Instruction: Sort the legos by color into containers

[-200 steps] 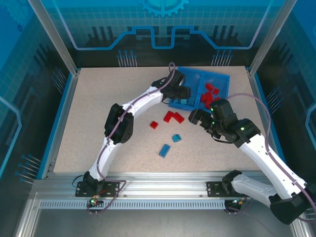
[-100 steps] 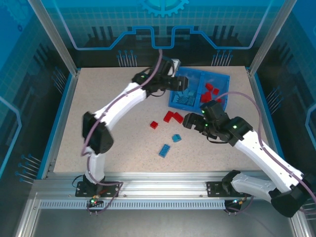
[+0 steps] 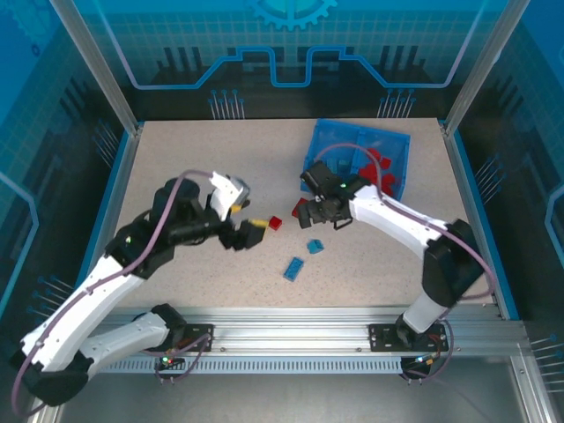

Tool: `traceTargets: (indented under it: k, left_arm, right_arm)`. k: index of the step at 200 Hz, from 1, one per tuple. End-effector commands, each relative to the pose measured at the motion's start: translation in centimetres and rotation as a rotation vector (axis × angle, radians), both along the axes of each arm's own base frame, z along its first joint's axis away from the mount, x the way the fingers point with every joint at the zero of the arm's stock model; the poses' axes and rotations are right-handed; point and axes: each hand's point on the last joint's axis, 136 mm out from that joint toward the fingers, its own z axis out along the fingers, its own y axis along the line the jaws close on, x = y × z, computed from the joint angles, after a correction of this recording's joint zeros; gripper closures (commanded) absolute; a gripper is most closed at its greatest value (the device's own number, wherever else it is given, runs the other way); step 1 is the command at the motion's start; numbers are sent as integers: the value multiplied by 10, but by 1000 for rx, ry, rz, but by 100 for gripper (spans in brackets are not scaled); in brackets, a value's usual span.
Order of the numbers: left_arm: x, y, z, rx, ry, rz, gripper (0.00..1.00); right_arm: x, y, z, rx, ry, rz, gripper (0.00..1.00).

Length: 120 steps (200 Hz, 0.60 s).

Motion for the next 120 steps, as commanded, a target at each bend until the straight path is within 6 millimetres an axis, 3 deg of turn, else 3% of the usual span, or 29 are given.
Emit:
traceTargets:
  k: [1,17,43,78,120]
  left_arm:
    - [-27,11,-16,68,-80,-95,10]
    - [-39,20,-26,108,-105,-120,1]
    - [-55,23,-47,152,-123,-203,1]
    - [-56,17,-51,87,-130,-207,1]
    - [-50,16,-54,82,-146,-190,1]
  right_arm:
    - [19,4,-22,-126,25,143,5]
    - [28,7,-39,-119,79,143,7]
    - [42,4,-58,-131,119,144,7]
    - [49,-5,-76,-111,167,135,12]
    - [49,-5,-99,-110,216,140,28]
